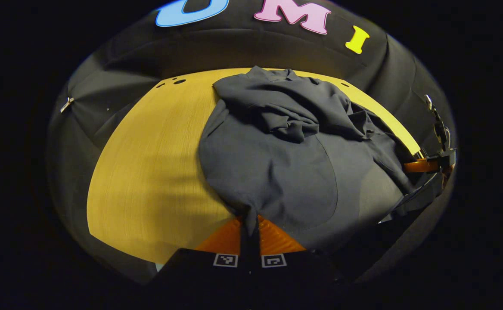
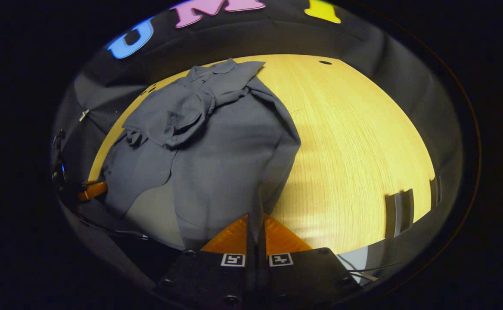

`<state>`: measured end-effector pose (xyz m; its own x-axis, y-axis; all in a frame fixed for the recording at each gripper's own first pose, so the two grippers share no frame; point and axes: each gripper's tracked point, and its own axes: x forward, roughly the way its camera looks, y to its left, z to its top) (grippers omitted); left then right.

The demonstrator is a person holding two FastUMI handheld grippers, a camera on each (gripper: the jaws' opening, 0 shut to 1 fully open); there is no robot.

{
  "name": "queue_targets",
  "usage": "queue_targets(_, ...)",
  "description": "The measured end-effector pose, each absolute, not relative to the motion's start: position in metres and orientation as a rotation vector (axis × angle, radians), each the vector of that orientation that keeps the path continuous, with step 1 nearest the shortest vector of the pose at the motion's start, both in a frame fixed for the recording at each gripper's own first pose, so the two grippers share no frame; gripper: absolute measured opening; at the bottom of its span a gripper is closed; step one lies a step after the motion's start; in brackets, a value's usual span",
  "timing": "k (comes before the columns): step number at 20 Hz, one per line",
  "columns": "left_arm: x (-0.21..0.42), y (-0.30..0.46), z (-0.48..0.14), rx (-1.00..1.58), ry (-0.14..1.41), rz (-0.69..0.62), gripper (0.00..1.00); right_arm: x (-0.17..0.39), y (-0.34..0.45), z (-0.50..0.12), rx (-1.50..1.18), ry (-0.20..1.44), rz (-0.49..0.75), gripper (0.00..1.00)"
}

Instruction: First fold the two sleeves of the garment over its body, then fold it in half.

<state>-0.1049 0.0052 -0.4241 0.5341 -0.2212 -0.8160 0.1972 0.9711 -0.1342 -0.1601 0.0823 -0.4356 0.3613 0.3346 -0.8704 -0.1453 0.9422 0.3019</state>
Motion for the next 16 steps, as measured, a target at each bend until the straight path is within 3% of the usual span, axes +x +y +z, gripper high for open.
queue_targets(12, -0.005, 0.005, -0.287, -0.169, 0.703, -0.179, 0.05, -0.057, 0.077, -0.314, 0.405, 0.827, 0.307, 0.05)
queue_targets(13, 0.003, 0.006, -0.279, -0.176, 0.684, -0.173, 0.02, -0.047, 0.077, -0.306, 0.432, 0.807, 0.302, 0.05)
queue_targets(16, 0.029, 0.011, -0.257, -0.172, 0.632, -0.163, 0.05, -0.015, 0.077, -0.283, 0.484, 0.741, 0.293, 0.05)
